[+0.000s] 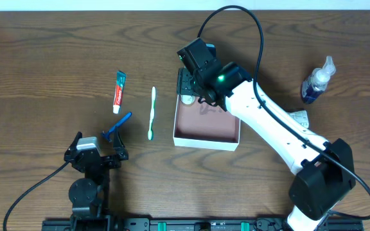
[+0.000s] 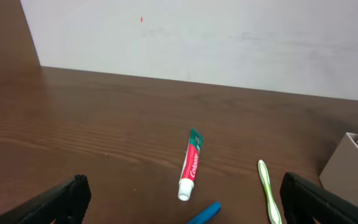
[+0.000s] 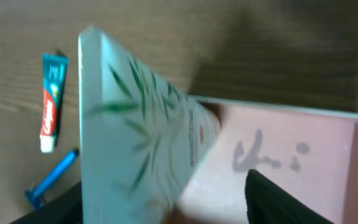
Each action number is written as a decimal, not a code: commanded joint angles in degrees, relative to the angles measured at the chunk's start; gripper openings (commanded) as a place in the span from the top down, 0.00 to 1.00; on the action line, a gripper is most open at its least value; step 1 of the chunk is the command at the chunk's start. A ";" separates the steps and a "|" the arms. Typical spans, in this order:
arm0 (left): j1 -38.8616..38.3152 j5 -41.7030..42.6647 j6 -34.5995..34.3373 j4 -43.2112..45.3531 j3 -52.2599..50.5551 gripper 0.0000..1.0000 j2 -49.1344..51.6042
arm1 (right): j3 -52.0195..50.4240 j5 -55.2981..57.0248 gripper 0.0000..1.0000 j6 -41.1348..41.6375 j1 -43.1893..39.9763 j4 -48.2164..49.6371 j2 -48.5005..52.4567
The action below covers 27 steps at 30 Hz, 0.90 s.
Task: Pack container
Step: 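Carry the tube over the box and stand it upright inside, then move the right gripper to the green-white packet and grasp it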
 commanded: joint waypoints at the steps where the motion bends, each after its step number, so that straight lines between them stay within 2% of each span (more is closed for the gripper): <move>1: 0.24 -0.68 0.37 -2.12 -1.20 0.02 -0.35 | 4.68 -1.36 0.30 -2.21 0.46 -2.56 -1.60; 5: 0.24 -0.66 0.37 -2.12 -1.20 0.02 -0.35 | 10.47 -0.42 0.26 -5.14 0.37 -9.55 -4.11; 8: 0.24 -0.66 0.37 -2.12 -1.20 0.02 -0.35 | 14.40 2.32 0.18 -7.23 -0.26 -14.45 -6.82; 13: 0.24 -0.68 0.37 -2.12 -1.20 0.02 -0.35 | 17.38 6.29 0.11 -9.94 -4.57 -20.00 -12.00; 18: 0.24 -0.68 0.37 -2.12 -1.20 0.02 -0.35 | 17.38 5.79 0.01 -9.94 -14.60 -26.10 -14.91; 22: 0.24 -0.68 0.37 -2.12 -1.20 0.02 -0.35 | 16.52 1.11 0.01 -9.92 -25.55 -31.26 -14.71; 27: 0.24 -0.66 0.37 -2.12 -1.20 0.02 -0.35 | 11.89 -2.71 0.01 -9.92 -36.54 -31.50 -14.62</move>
